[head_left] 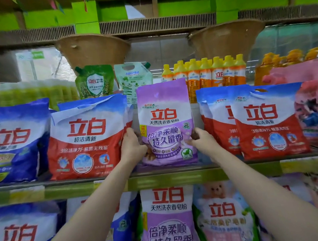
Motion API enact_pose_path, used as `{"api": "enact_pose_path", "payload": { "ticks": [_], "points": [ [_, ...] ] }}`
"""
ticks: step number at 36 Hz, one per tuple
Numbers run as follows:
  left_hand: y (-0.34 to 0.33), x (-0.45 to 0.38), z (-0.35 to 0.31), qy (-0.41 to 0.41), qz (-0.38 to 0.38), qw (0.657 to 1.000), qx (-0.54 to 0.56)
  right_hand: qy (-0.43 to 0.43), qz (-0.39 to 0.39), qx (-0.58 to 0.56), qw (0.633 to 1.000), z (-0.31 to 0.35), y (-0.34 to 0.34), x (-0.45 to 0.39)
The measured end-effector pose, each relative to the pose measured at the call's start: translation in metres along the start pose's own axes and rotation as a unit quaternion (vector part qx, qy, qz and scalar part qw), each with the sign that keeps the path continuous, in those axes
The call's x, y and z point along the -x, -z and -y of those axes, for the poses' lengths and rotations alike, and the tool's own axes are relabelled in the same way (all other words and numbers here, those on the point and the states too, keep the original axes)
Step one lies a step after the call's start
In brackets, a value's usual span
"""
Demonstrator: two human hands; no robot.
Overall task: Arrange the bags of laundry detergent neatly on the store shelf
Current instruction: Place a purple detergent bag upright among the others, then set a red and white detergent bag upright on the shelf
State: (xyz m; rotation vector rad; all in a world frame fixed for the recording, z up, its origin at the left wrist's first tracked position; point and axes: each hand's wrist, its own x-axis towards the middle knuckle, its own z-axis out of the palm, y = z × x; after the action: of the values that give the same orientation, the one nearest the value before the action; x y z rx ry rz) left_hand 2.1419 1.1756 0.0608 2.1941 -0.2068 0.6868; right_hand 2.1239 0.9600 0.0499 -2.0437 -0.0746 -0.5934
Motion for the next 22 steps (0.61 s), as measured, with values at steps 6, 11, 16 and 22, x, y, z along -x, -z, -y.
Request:
{"api": "enact_pose_path", "payload": {
  "ticks": [6, 11, 16, 22],
  "points": [
    [-0.010, 0.016, -0.031, -0.126, -0.014, 0.991, -0.036, 0.011, -0.013, 0.088, 0.996, -0.002, 0.015, 0.008],
    [-0.041, 0.029, -0.072, -0.166, 0.061, 0.984, -0.006, 0.034, -0.056, 0.099, 0.993, -0.008, 0.057, 0.017],
    [-0.093, 0.035, -0.109, -0.155, 0.153, 0.976, -0.003, 0.023, -0.139, 0.142, 0.980, -0.034, 0.136, 0.023],
    [-0.155, 0.044, -0.151, -0.085, 0.199, 0.976, 0.009, -0.085, -0.264, 0.158, 0.948, -0.095, 0.229, 0.026]
  ]
}}
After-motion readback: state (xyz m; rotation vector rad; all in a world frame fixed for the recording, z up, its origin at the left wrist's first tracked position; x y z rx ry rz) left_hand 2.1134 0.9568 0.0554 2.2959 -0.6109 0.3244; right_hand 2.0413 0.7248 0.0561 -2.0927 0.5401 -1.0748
